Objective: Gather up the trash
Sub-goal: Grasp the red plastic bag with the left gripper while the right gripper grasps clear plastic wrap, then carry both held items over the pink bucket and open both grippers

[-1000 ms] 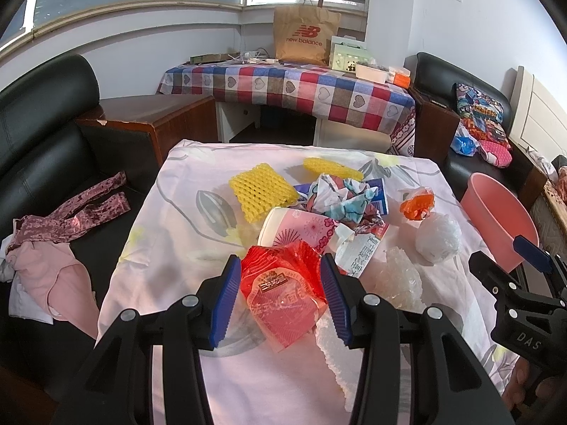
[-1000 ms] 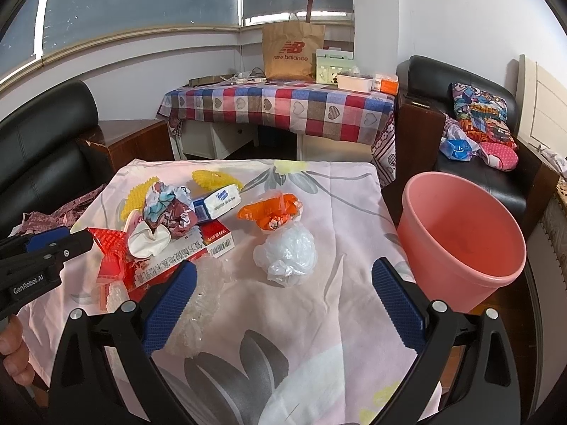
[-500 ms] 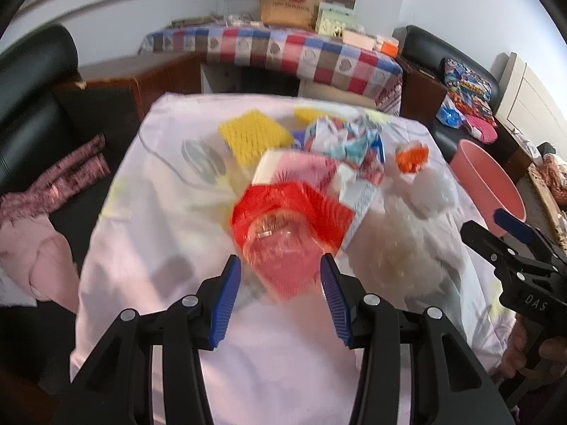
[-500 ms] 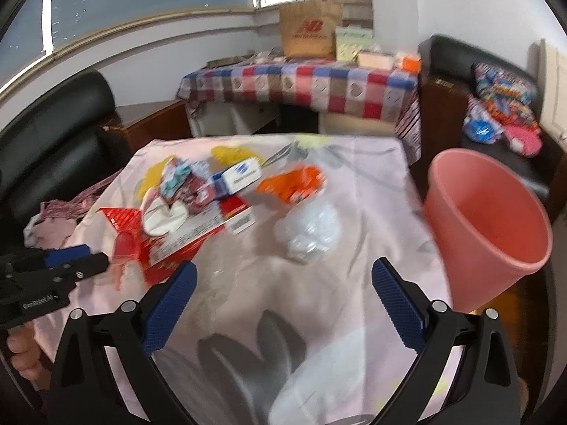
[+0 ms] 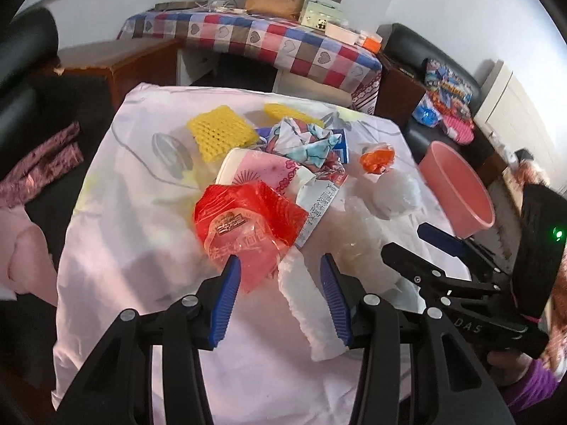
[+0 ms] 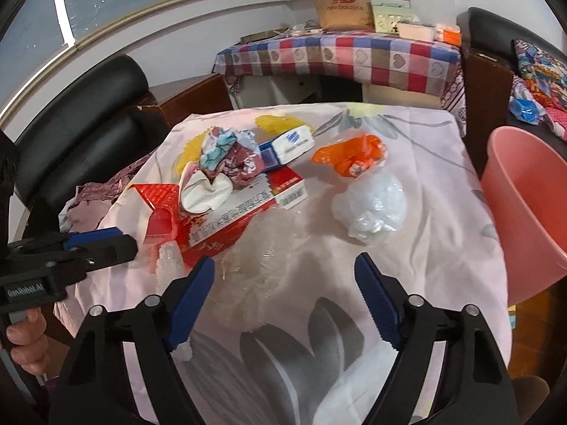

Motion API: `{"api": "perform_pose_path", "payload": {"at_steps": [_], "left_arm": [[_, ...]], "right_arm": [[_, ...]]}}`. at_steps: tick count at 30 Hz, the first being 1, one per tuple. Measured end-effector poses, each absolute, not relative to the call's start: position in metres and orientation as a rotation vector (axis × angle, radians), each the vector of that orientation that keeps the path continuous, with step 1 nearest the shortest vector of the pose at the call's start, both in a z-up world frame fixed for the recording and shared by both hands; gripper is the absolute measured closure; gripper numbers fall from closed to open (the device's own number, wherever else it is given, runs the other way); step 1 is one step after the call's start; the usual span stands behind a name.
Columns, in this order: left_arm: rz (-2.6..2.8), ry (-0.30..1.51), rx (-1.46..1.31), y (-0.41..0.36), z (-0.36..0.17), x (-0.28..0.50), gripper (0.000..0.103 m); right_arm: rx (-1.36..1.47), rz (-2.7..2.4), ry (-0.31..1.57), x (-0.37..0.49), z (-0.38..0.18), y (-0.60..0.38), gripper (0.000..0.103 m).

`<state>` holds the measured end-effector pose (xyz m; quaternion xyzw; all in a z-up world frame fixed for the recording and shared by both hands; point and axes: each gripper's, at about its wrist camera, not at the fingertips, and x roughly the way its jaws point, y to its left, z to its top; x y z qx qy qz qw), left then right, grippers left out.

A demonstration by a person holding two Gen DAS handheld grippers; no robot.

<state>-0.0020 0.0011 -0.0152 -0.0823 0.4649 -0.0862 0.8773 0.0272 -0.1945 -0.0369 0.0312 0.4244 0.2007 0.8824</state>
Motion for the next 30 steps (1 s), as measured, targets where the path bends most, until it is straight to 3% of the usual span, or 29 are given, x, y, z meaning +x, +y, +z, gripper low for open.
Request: {"api": "perform_pose_path", "payload": {"at_steps": [3, 9, 13, 16, 30], "left_arm": [[-0.153, 1.015, -0.173, -0.001, -0.022, 0.006, 0.076], [-0.126, 1.049, -0.145, 0.001, -0.032, 0.015, 0.088], [-0.143, 1.051, -0.124, -0.001, -0.035, 0.016, 0.100], [-0.140, 1.042, -0.113, -0.001, -0.033, 0.015, 0.102], [-0.173, 0.963, -0.072, -0.007, 0.013, 0.007, 0.103]], "right_arm": [[0.062, 0.440, 0.915, 0.031, -0.040, -0.189, 0.029], [0.039, 0.453, 0.947, 0.039, -0.046, -0.182, 0.030], [0.061, 0.482, 0.994, 0.047, -0.054, -0.180, 0.050], [0.089, 0.516, 1.011, 0.047, -0.057, -0.181, 0.066], [0.168, 0.569, 0.979, 0.035, -0.027, -0.204, 0.067]]}}
